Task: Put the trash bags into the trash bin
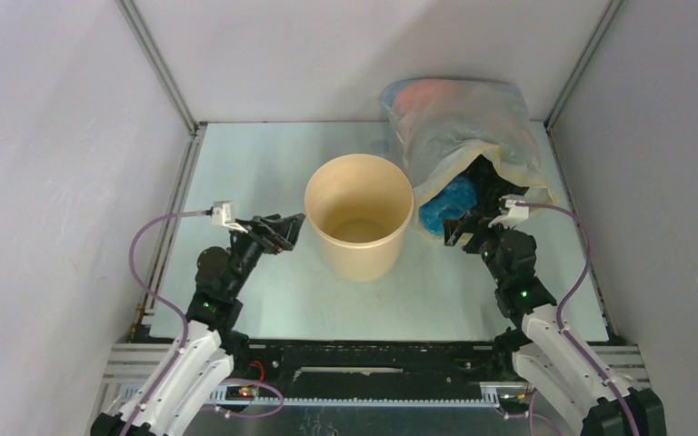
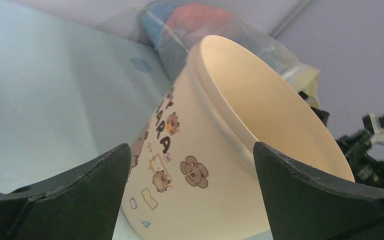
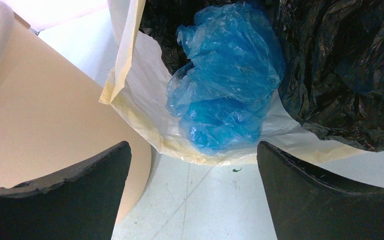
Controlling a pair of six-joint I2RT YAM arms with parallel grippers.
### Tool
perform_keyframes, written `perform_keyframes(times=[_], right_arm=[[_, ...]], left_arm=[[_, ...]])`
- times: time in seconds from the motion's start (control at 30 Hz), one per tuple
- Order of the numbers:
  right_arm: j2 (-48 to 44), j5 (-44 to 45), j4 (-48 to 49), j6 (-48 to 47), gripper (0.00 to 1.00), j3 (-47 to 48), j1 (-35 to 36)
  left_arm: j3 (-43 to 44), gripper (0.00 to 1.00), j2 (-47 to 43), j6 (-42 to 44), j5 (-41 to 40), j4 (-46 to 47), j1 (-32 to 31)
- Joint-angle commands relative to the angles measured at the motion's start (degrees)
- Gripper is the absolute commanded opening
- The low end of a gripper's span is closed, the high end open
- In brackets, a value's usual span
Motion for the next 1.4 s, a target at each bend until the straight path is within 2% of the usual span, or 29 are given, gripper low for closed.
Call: perform_keyframes(times=[0.0,0.17,0.33,0.43,0.57,0.8,1.03,1.13,1.23,1.33,1.37], right_arm=[[-1.5,-0.2,-0.4,-0.5,1.00,2.4,0.4],[-0.9,-0.8,-0.2,-0.2,1.00,2.4,0.4],[-0.4,-1.0,0.2,-0.3,1.00,2.4,0.5],[-0.4,-1.0,0.3,-0.3,1.00,2.4,0.5],[-0.2,-0.7,0.3,-0.5,1.00,2.4,0.5],[0.1,-0.8,0.4,-0.6,1.00,2.4,0.5],[0.9,-1.4,1.0,-0.5,1.00,2.4,0.5],[1.4,-1.7,1.4,-0.6,1.00,2.4,0.5],[1.7,-1.6,1.5,-0.7,0.99,2.4,0.5],[2.0,-1.8,1.7,-0.8,1.00,2.4,0.6],[2.0,-2.0,1.8,-0.8,1.00,2.4,0.5]], left_arm=[[7.1,1.00,-2.0,-5.0,-8.5,-16.2,-0.4],[14.8,1.00,-1.9,-5.3,-8.7,-27.2,-0.4],[23.6,1.00,3.7,-5.2,-11.6,-37.5,-0.5],[26.7,0.99,7.3,-3.8,-12.5,-39.4,-0.9],[30.8,0.92,11.7,-1.5,-12.4,-41.6,-2.3],[37.0,0.91,16.6,3.2,-17.9,-45.1,-8.6],[48.5,0.89,26.3,8.0,-25.1,-57.1,-12.3],[51.8,0.88,30.3,8.6,-25.4,-60.8,-12.4],[54.7,0.76,34.1,9.6,-23.0,-63.1,-12.7],[56.4,0.53,36.1,10.6,-21.8,-63.4,-12.7],[57.0,0.49,36.4,10.9,-22.2,-63.3,-12.7]])
